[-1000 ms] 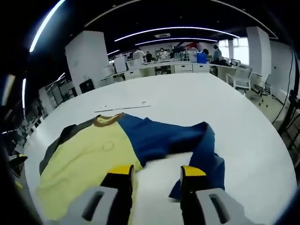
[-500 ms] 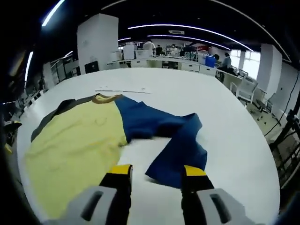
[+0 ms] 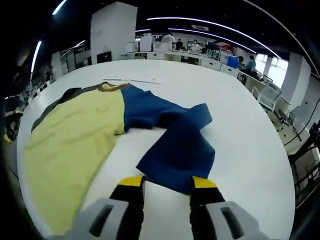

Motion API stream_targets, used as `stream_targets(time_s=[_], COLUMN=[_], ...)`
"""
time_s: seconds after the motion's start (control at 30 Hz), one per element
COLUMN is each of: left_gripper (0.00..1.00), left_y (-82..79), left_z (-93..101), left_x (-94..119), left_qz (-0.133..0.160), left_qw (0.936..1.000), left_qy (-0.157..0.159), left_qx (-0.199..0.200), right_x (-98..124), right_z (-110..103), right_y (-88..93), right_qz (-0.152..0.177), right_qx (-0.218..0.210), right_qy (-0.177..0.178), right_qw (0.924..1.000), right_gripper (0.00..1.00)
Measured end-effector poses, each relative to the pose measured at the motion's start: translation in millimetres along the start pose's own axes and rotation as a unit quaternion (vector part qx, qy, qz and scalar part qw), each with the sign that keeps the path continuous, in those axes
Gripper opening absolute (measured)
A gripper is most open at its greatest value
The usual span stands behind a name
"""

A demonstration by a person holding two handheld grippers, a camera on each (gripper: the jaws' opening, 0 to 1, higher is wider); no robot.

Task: Fold the garment on the visible template until the final outline fits inside the template.

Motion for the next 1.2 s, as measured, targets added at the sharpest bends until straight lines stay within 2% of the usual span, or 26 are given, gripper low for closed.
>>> stream_targets(time_s=[0.13, 0.23, 0.27, 0.37, 0.53, 0.63, 0.7, 0.83, 1.0, 1.2], left_gripper=[0.99, 0.99, 0.99, 0.99, 0.99, 0.99, 0.99, 0.99, 0.99, 0.99], left_y=[1.2, 1.2, 1.0, 1.1, 0.9, -1.1, -1.4, -0.6, 0.1, 1.3], left_z=[-1.3, -0.6, -0.5, 0.0, 1.3, 0.8, -0.6, -1.6, 0.1, -1.0], left_x=[0, 0, 0, -1, -2, -1, -1, -2, -2, -1], left_qz=[-0.005, -0.006, -0.006, -0.005, -0.007, -0.002, -0.001, -0.001, -0.001, -0.003], left_qw=[1.0, 1.0, 1.0, 1.0, 1.0, 1.0, 1.0, 1.0, 1.0, 1.0], left_qy=[-0.002, -0.003, -0.003, -0.003, -0.002, -0.002, -0.004, -0.004, -0.003, -0.003], left_qx=[0.001, -0.002, -0.001, 0.001, -0.001, -0.001, -0.002, 0.0, 0.002, 0.0], right_x=[0, 2, 2, 2, 4, 15, 25, 44, 61, 74], right_z=[2, 10, 10, 10, 6, 5, 7, 20, 39, 54], right_y=[-3.1, -3.1, -2.8, -3.2, -4.2, -14.6, -22.7, -39.3, -50.6, -53.5], right_qz=[0.009, 0.003, 0.003, 0.008, 0.002, 0.033, 0.041, 0.067, 0.085, 0.093], right_qx=[0.005, 0.012, 0.009, -0.002, 0.011, -0.015, -0.036, -0.121, -0.157, -0.205], right_qy=[0.006, 0.037, 0.038, 0.032, 0.039, 0.028, 0.021, 0.008, 0.021, 0.036], right_qw=[0.9999, 0.9993, 0.9992, 0.9995, 0.9992, 0.9989, 0.9983, 0.9904, 0.9838, 0.9737], right_gripper=[0.2, 0.03, 0.0, 0.0, 0.0, 0.0, 0.0, 0.0, 0.0, 0.0])
Point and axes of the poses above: the point that each gripper's makers call its tool centre point, and the gripper's own axes: x roughly backward along the fingers, z roughly to its right, y roughly out of its underside, the point moved 8 cm from there along x, roughly backward along the fingers, and after that the axes turned 7 degrees about -z, right-handed, at the moved point
